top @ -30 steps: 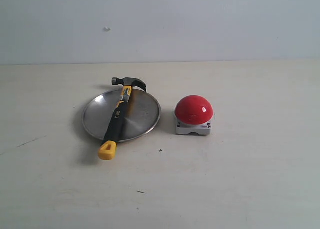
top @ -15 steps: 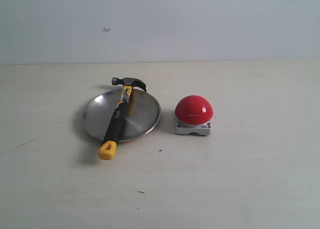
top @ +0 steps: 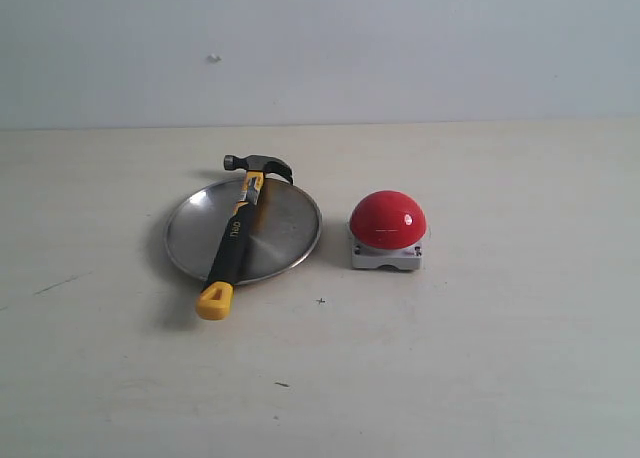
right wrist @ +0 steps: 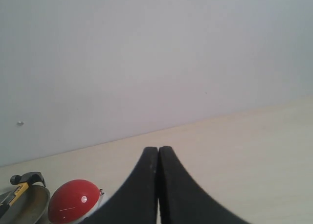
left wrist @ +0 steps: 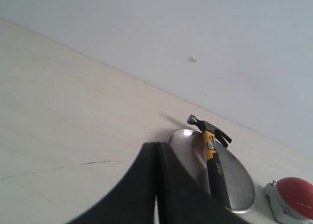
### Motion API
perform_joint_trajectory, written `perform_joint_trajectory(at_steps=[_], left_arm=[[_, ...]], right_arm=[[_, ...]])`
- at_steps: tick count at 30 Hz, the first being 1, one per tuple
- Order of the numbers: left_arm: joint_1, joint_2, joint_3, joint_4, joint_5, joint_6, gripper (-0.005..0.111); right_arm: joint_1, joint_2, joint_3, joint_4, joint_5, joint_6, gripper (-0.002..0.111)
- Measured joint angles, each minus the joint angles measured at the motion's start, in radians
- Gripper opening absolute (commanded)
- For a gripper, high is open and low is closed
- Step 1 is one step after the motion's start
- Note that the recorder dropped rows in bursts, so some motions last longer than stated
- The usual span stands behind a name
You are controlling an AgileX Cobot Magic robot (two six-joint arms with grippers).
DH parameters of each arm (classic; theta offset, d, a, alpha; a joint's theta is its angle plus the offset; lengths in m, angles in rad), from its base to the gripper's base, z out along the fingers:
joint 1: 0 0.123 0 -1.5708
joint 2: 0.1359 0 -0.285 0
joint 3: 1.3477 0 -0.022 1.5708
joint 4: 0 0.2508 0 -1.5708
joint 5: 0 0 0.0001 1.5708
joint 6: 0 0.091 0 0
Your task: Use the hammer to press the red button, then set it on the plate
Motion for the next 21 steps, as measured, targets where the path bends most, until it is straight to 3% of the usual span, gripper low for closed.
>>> perform_joint_trajectory(at_steps=[15,21], left_arm=[[0.0,0.0,0.0,0.0,-0.002,0.0,0.0],[0.0,0.0,0.0,-0.006,-0.06,0.0,0.0]], right_arm=[[0.0,0.0,0.0,0.0,0.0,-0.002,0.0],[0.0,0.0,0.0,0.0,0.0,-0.002,0.0]])
